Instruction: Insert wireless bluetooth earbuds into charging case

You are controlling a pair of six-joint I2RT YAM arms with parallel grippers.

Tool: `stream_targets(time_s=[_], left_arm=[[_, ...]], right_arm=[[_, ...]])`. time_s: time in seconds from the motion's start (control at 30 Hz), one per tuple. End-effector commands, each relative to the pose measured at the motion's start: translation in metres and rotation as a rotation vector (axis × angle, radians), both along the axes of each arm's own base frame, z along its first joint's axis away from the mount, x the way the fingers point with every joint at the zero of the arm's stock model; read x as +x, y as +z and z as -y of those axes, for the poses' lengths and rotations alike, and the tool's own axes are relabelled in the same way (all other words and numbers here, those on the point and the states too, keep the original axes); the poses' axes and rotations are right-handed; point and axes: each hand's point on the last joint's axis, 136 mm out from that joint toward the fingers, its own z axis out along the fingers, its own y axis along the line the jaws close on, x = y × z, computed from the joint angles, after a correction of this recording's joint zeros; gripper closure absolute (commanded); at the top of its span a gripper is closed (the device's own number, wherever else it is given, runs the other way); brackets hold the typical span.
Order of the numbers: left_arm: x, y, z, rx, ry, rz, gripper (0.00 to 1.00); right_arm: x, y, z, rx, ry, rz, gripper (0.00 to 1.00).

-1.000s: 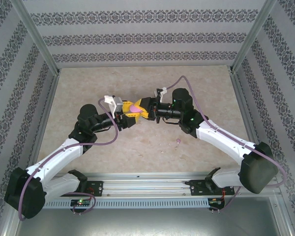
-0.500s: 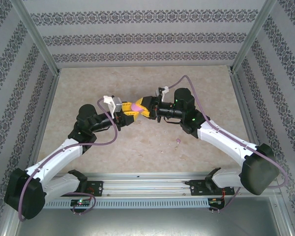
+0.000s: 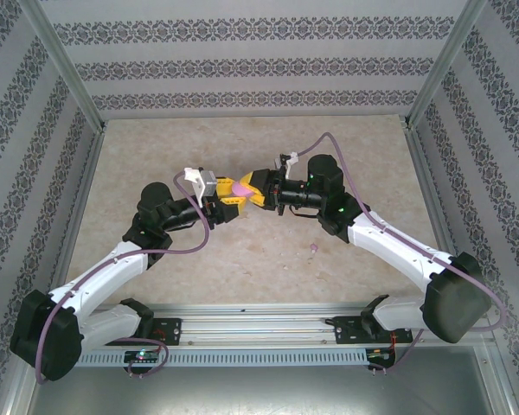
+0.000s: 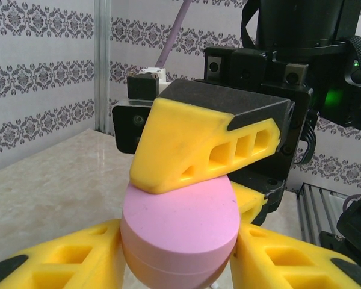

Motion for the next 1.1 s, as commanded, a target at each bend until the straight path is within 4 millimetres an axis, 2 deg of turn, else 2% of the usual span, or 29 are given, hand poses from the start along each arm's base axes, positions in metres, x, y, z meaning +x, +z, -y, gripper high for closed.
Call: stream_targets(time_s=[0.0,0.13,0.27,0.43,0.73,0.87,1.0,1.07], left_arm=[[-0.004,0.001,0.003,0.001,-0.032,0.014,0.49],[-0.005,0.002,0.003,-0.007,-0.036,0.012,0.48],[-0.007,0.006,0.003,-0.016,-0.044,0.018,0.60],[-0.007,0.011,0.004,-0.043,-0.051,0.017,0.53],[-0.005,0.010,0.006,-0.062,-0.065,0.002,0.54],[-0.006,0.010,0.008,-0.067,-0.077,0.000,0.61],[-0.006,0.011,0.007,-0.076,-0.077,0.002,0.63],[-0.007,0.010,0.008,-0.074,-0.083,-0.001,0.67]], right_arm=[[-0.007,0.017,0.005,0.037,0.014,0.065,0.81],[-0.007,0.016,0.006,0.035,0.010,0.062,0.81],[-0.008,0.015,0.007,0.030,0.010,0.064,0.81],[-0.009,0.011,0.006,0.025,0.007,0.061,0.81],[-0.010,0.009,0.001,0.023,0.020,0.058,0.81],[-0.009,0.009,0.000,0.022,0.022,0.056,0.80],[-0.009,0.006,0.000,0.018,0.023,0.054,0.77],[-0.009,0.004,0.000,0.016,0.022,0.052,0.76]])
